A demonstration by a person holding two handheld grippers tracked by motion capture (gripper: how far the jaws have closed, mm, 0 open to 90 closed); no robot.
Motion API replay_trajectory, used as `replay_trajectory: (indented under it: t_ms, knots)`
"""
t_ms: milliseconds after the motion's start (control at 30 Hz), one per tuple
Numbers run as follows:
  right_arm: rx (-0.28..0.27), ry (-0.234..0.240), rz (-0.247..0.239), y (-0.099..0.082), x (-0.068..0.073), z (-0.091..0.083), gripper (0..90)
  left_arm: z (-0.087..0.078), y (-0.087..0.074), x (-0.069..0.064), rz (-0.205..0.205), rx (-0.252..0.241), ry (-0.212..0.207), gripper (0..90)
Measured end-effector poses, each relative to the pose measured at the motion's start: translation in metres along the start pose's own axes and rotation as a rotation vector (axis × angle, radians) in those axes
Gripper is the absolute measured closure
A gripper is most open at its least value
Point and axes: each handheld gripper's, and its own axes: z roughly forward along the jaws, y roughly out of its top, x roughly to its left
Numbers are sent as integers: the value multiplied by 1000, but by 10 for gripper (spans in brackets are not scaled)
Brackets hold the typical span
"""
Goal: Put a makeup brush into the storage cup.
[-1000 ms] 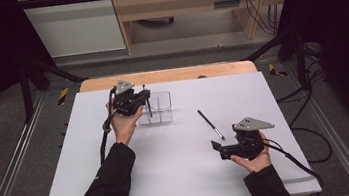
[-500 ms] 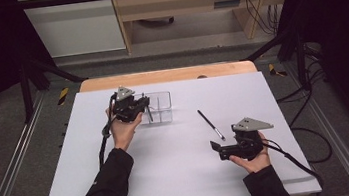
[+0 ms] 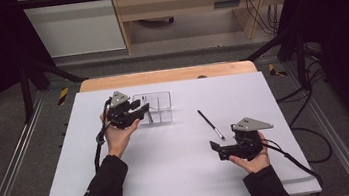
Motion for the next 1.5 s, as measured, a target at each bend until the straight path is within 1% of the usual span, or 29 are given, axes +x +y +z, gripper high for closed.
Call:
replay_trajectory:
  t_ms: [133,300,433,533,733,833,967,1300,1367,1500]
  knots:
    - [-5,-2,-2,0,0,-1,46,-10,-2,-1,6,-9,-6,417]
    - [-9,-3,1,1,-1,-2,45,-22,-3,-2,3,-12,-28,335]
    - [-12,-5,0,1,-1,-3,45,-32,-5,-6,13,-23,-43,293]
    - [-15,-8,0,2,-1,-4,45,-38,-7,-9,26,-19,-51,256]
    - [-20,-10,-1,2,-2,-5,44,-52,-14,-15,39,-16,-69,215]
    - [-23,-11,-1,3,-2,-6,44,-58,-18,-17,38,-19,-82,198]
    - [-27,-14,1,3,-2,-7,42,-66,-24,-20,42,-12,-89,182]
    - [-38,-22,3,4,-4,-11,39,-77,-42,-23,42,12,-89,162]
    - [-40,-21,2,5,-4,-12,39,-80,-45,-23,47,17,-82,156]
    - [-43,-24,2,5,-4,-13,36,-85,-51,-22,34,16,-82,149]
